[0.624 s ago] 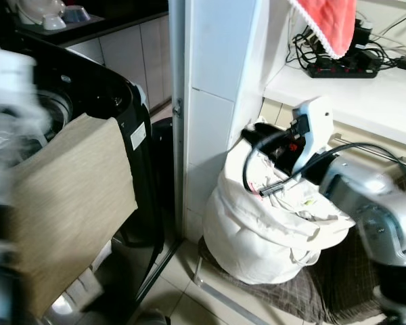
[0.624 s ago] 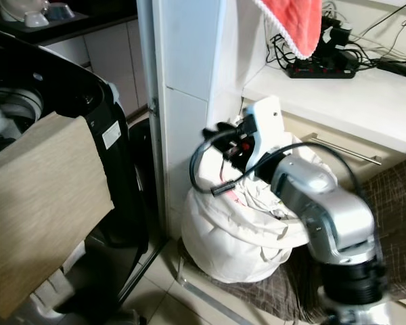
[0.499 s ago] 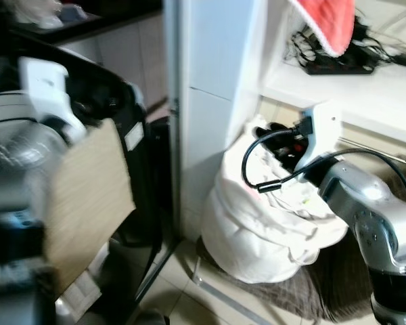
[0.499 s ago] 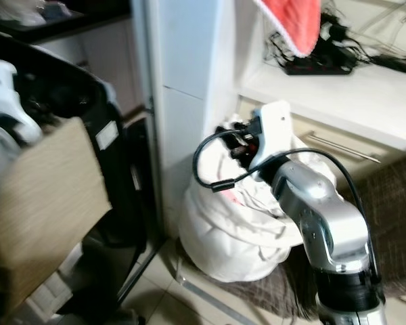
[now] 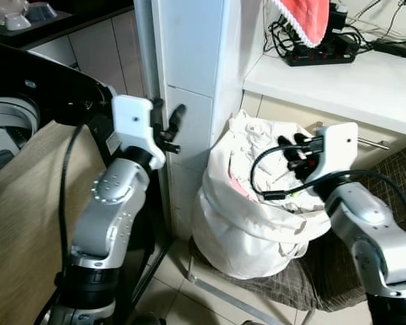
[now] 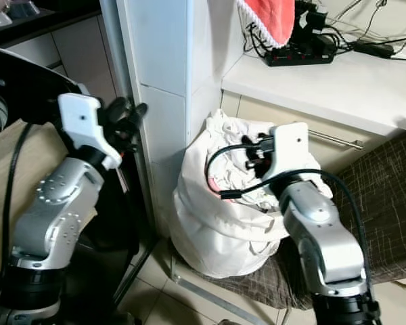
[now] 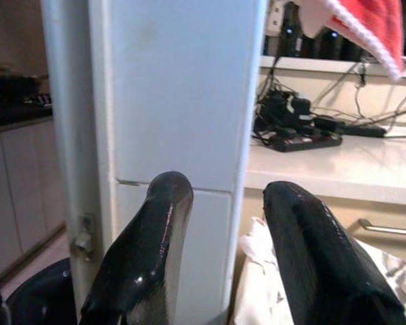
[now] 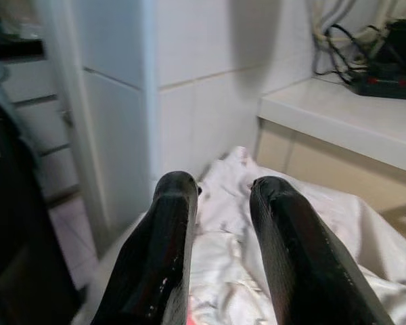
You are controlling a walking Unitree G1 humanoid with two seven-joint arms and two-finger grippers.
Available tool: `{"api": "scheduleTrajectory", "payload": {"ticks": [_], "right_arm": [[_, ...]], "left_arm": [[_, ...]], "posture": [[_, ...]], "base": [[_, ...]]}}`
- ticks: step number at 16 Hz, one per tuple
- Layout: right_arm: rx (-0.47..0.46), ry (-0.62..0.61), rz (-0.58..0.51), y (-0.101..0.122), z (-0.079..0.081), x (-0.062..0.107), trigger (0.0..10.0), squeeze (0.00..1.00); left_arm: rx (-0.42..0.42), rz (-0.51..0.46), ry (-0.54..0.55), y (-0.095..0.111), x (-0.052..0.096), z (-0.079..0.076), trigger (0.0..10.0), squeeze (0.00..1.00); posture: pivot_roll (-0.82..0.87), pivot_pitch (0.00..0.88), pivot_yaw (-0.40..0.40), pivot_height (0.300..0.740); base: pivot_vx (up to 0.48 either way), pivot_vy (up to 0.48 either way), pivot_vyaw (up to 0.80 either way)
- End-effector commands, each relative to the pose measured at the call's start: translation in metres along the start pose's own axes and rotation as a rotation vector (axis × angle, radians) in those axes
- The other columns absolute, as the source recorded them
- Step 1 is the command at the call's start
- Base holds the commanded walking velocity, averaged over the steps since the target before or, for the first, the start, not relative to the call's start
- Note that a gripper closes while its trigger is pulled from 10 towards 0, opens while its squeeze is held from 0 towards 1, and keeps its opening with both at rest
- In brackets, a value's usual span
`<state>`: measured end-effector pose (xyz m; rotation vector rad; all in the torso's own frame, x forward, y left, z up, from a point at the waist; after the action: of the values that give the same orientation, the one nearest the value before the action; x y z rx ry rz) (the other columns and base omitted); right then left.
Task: Clothes washing
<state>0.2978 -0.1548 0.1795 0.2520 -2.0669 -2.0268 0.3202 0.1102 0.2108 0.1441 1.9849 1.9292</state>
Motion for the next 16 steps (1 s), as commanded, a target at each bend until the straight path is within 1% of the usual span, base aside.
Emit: {"api": "scheduleTrajectory", "payload": {"ticks": [1,4,8,9,10,11,16], "right_arm": [[0.02,0.007,-0.027,0.005,0.002,0.001,10.0,0.0],[0.02,-0.011,-0.024,0.003,-0.002,0.001,10.0,0.0],[0.039,0.018,-0.017,0.001,0.0,0.001,10.0,0.0],[0.042,0.031,-0.014,0.0,0.001,0.001,10.0,0.0],[0.03,0.06,-0.01,-0.002,0.006,0.001,10.0,0.0],[0.017,0.065,-0.006,-0.004,0.008,0.002,10.0,0.0],[0.022,0.085,0.001,-0.006,0.01,0.002,10.0,0.0]], "left_arm": [[-0.027,-0.019,0.001,0.004,0.0,-0.001,10.0,0.0],[-0.034,-0.013,-0.005,0.003,0.0,-0.004,10.0,0.0],[-0.037,-0.005,0.007,0.001,0.001,-0.002,10.0,0.0],[-0.036,-0.004,0.008,0.001,0.001,-0.002,10.0,0.0],[-0.035,-0.002,0.015,0.001,0.002,0.0,10.0,0.0],[-0.035,-0.001,0.019,0.0,0.003,0.001,10.0,0.0],[-0.035,0.01,0.035,-0.002,0.005,0.004,10.0,0.0]], "posture": [[-0.08,0.011,-0.005,0.74],[-0.08,0.01,-0.006,0.74],[-0.08,0.002,-0.004,0.74],[-0.08,0.0,-0.004,0.74],[-0.08,0.0,-0.004,0.74],[-0.08,0.0,-0.008,0.74],[-0.07,0.0,-0.009,0.74]], "base": [[0.322,0.0,0.54],[0.325,0.0,0.54],[0.33,0.0,0.0],[0.334,0.0,0.8],[0.334,0.0,0.0],[0.337,0.0,0.0],[0.332,0.0,0.0]]}}
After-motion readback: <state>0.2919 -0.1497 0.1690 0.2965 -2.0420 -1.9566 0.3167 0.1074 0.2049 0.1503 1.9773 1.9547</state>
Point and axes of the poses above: a point about 5 cm out from each wrist's last joint towards the gripper, its own x axis pointing back from the gripper into the wrist, its own y axis along the axis of the wrist's last joint, z = x × y, the point moved 2 cm from there along -x, pointing out of the wrist towards the gripper, and after that the axes turned 1 degree about -x, right-handed, at the moved point
